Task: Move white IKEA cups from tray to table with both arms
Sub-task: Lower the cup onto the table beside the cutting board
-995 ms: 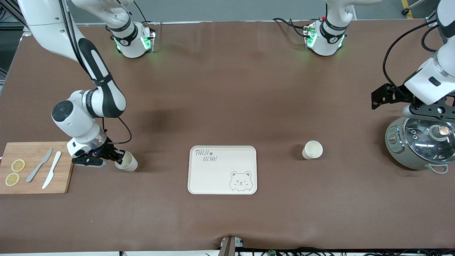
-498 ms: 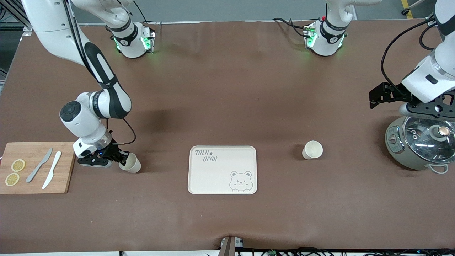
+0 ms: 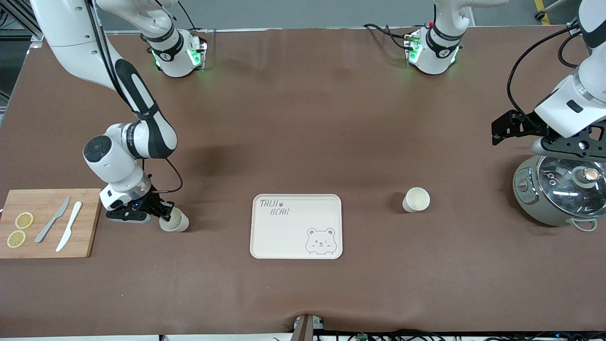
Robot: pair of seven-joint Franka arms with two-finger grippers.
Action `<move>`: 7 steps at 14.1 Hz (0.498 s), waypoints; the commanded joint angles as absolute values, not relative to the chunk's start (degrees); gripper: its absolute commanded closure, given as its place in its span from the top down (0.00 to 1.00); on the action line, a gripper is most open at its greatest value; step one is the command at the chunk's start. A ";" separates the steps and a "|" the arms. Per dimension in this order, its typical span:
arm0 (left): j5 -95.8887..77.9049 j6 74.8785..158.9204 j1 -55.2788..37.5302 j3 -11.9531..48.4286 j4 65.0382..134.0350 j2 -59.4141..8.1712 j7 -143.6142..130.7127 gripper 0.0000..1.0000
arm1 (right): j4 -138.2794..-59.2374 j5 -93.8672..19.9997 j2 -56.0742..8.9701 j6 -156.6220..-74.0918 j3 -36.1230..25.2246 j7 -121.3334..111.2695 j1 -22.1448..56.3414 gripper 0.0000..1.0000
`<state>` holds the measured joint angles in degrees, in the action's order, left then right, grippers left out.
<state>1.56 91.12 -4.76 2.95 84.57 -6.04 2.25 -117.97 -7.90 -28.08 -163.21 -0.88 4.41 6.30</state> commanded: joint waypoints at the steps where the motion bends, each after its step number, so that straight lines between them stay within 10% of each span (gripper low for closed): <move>1: 1.76 91.49 -4.83 3.16 84.64 -5.71 1.93 1.00 | -118.65 -9.32 -27.42 -163.48 -1.05 3.78 6.68 1.00; 7: 1.67 91.58 -4.83 3.16 84.64 -5.80 1.67 1.00 | -104.37 -8.79 -23.30 -130.08 -1.58 3.78 3.53 1.00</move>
<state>1.56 91.12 -4.81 2.95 84.58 -6.06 2.21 -111.31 -7.90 -25.91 -143.73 -1.67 4.40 5.66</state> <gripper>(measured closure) 0.000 0.004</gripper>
